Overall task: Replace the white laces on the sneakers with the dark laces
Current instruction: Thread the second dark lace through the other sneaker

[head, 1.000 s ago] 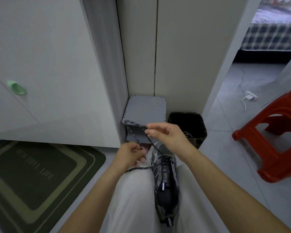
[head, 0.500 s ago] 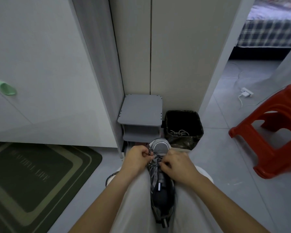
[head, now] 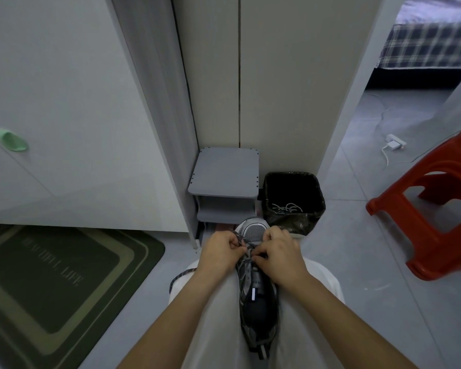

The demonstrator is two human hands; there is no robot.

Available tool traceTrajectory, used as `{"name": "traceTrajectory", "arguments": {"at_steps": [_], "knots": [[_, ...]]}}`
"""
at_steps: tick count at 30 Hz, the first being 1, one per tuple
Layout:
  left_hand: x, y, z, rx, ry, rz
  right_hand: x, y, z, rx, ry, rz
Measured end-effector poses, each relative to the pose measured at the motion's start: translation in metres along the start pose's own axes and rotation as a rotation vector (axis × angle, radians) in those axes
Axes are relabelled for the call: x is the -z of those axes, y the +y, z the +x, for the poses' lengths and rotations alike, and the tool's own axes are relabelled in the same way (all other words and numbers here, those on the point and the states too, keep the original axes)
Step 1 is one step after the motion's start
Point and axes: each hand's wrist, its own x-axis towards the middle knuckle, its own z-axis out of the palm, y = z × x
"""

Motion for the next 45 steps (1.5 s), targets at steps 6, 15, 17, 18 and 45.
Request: {"name": "traceTrajectory", "arguments": {"at_steps": [6, 15, 17, 18, 45], "knots": [[-0.001, 0.000, 0.003, 0.017, -0.087, -0.009, -0.004, 0.003, 0.003, -0.013, -0.026, 0.062], [-0.005, -0.003, -0.004, -0.043, -0.026, 0.058, -0.011, 0.001, 0.002, -0.050, -0.010, 0.120], [-0.004, -0.003, -0.005, -0.044, -0.022, 0.042, -0.012, 0.001, 0.002, -0.059, 0.007, 0.146], [-0.004, -0.004, -0.005, -0.049, -0.017, 0.040, -0.012, 0.000, 0.002, -0.064, 0.010, 0.151], [0.054, -0.004, 0.011, 0.451, -0.003, -1.098, 0.036, 0.087, -0.060, -0.143, 0.305, 0.150]]}}
